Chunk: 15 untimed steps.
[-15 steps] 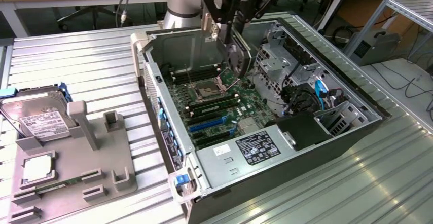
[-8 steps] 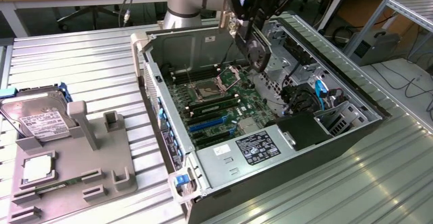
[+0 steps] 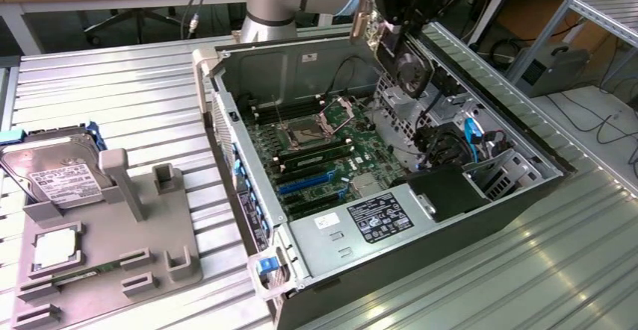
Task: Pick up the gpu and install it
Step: 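Pick up the gpu and move the gpu toward the slot, then insert the gpu into the slot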
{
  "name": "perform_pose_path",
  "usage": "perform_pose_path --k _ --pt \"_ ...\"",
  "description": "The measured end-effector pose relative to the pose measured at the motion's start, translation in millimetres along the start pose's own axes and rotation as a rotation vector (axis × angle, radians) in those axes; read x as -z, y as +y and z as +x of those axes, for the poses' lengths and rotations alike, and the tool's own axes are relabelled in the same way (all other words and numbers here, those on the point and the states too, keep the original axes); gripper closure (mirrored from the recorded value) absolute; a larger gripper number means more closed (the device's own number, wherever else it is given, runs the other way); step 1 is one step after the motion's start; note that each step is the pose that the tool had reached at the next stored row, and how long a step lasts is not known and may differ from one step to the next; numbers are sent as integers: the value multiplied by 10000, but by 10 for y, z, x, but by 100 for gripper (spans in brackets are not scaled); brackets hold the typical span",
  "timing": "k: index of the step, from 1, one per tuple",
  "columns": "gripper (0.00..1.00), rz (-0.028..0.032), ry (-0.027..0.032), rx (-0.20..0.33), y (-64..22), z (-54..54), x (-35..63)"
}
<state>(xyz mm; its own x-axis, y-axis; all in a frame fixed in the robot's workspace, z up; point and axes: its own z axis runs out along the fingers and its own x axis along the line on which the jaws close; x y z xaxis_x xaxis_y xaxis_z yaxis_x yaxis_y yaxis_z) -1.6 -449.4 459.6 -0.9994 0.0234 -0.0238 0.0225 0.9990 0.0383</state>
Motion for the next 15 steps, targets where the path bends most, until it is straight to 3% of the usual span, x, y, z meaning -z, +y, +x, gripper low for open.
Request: perform_pose_path --k 7,9,15 --pt "73 -1 2 34 27 -407 -11" --pt "73 -1 2 60 38 -568 -15" --pt "73 -2 2 60 38 -568 -16"
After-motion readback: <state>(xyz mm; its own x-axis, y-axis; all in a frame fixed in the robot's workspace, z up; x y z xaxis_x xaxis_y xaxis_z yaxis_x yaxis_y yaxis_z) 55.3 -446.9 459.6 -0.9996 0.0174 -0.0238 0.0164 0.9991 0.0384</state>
